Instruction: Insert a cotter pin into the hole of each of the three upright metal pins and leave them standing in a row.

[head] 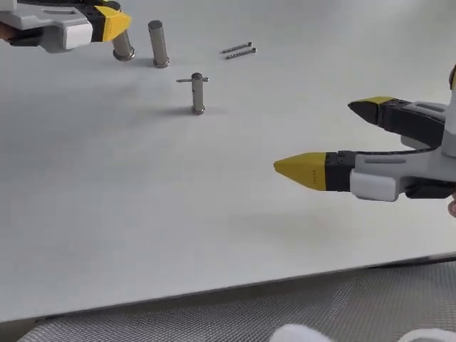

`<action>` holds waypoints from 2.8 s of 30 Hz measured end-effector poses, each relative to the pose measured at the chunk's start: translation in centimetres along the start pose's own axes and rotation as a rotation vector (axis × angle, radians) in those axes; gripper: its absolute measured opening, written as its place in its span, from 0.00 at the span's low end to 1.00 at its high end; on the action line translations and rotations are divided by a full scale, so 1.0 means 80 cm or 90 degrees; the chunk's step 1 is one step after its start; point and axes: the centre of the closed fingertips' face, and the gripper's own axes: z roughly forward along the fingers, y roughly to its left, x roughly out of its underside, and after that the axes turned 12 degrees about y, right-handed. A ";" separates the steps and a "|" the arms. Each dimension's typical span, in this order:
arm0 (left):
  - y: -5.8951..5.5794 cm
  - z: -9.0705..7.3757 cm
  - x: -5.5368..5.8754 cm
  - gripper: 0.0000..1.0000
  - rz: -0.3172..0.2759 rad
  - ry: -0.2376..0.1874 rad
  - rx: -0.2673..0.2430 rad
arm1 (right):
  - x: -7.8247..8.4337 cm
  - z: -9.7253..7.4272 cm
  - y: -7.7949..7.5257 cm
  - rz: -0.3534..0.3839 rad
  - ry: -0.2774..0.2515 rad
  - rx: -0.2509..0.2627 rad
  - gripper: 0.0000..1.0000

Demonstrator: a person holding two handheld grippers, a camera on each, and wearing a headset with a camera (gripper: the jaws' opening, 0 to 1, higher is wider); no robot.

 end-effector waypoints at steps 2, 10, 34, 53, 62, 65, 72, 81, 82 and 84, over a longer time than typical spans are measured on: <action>-0.014 -0.006 -0.005 0.10 0.013 -0.008 0.003 | -0.001 -0.002 0.001 -0.001 -0.002 0.000 0.90; -0.070 -0.001 -0.009 0.10 0.049 -0.001 0.061 | -0.006 -0.007 0.000 -0.002 -0.012 0.003 0.90; -0.184 0.062 0.020 0.10 0.029 0.044 0.153 | 0.004 -0.010 -0.004 0.018 -0.013 0.009 0.90; -0.199 0.080 0.030 0.11 0.036 0.060 0.132 | 0.008 -0.010 -0.008 0.031 -0.015 0.010 0.89; -0.198 0.083 0.038 0.11 0.057 0.069 0.126 | 0.006 -0.009 -0.006 0.030 -0.019 0.007 0.89; -0.196 0.084 0.040 0.11 0.047 0.068 0.121 | 0.008 -0.009 -0.006 0.030 -0.018 0.006 0.89; -0.197 0.084 0.043 0.12 0.065 0.064 0.119 | 0.008 -0.010 -0.005 0.029 -0.017 0.006 0.89; -0.205 0.072 0.051 0.22 0.171 0.063 0.130 | 0.006 -0.012 -0.004 0.030 -0.021 0.006 0.90; -0.205 0.069 0.053 0.27 0.171 0.063 0.132 | 0.006 -0.012 -0.003 0.030 -0.022 0.004 0.90; -0.212 0.062 0.057 0.35 0.140 0.062 0.163 | 0.005 -0.011 -0.002 0.028 -0.024 0.002 0.90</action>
